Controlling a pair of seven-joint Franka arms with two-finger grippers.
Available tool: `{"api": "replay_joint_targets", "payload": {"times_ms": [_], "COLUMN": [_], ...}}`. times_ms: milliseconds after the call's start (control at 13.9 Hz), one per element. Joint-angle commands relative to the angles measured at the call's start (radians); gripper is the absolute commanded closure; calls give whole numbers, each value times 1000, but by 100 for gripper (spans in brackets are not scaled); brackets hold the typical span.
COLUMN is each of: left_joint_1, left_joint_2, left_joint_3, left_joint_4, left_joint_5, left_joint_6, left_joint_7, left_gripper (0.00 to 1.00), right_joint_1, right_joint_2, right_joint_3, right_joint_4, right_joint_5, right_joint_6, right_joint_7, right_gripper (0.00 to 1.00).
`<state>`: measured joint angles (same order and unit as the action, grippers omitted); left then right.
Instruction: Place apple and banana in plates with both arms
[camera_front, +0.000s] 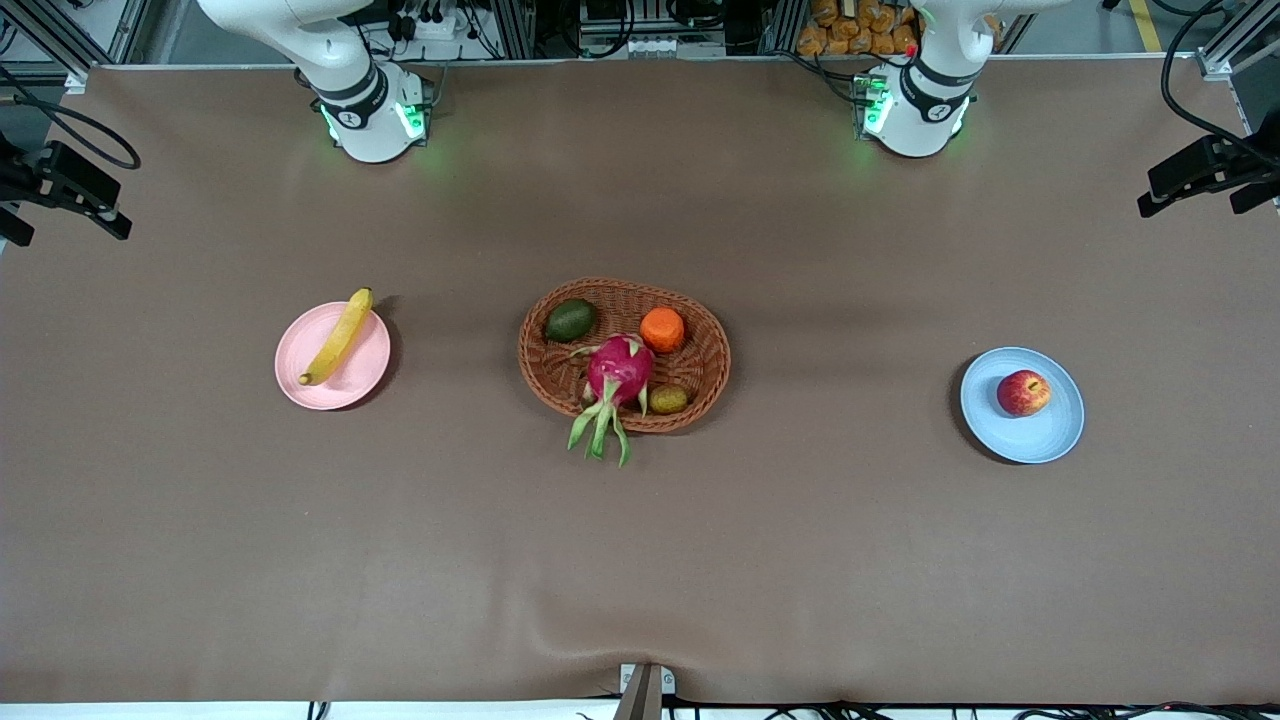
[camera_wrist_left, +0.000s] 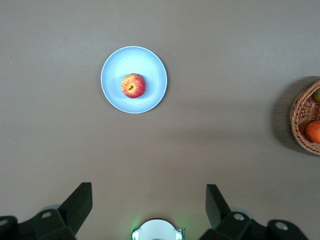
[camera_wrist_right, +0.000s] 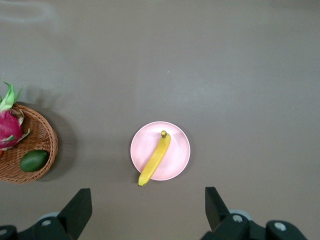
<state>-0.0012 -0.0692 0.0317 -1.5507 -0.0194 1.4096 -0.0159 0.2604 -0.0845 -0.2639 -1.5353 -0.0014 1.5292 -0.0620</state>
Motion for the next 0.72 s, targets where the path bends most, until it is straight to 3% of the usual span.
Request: {"api": "replay_joint_targets", "payload": {"times_ms": [0,360,649], "left_joint_1": [-3,1,-2], "left_joint_2": [5,11,11], "left_joint_3": [-3,-3,-3], "left_joint_4": [11,11,11], "left_joint_5": [4,4,4], "left_joint_6": [2,2,2], "left_joint_7": [-6,5,-1], "left_gripper": [0,0,0], "right_joint_1": [3,-32,-212], "right_joint_2": [-32,-34,-38], "right_joint_3": [3,18,228], "right_joint_4": [-31,-8,-14], "right_joint_5": [-17,-14,-15], "right_joint_6": [-6,-32,-46], "right_joint_7": [8,7,16], "right_gripper": [0,0,0]}}
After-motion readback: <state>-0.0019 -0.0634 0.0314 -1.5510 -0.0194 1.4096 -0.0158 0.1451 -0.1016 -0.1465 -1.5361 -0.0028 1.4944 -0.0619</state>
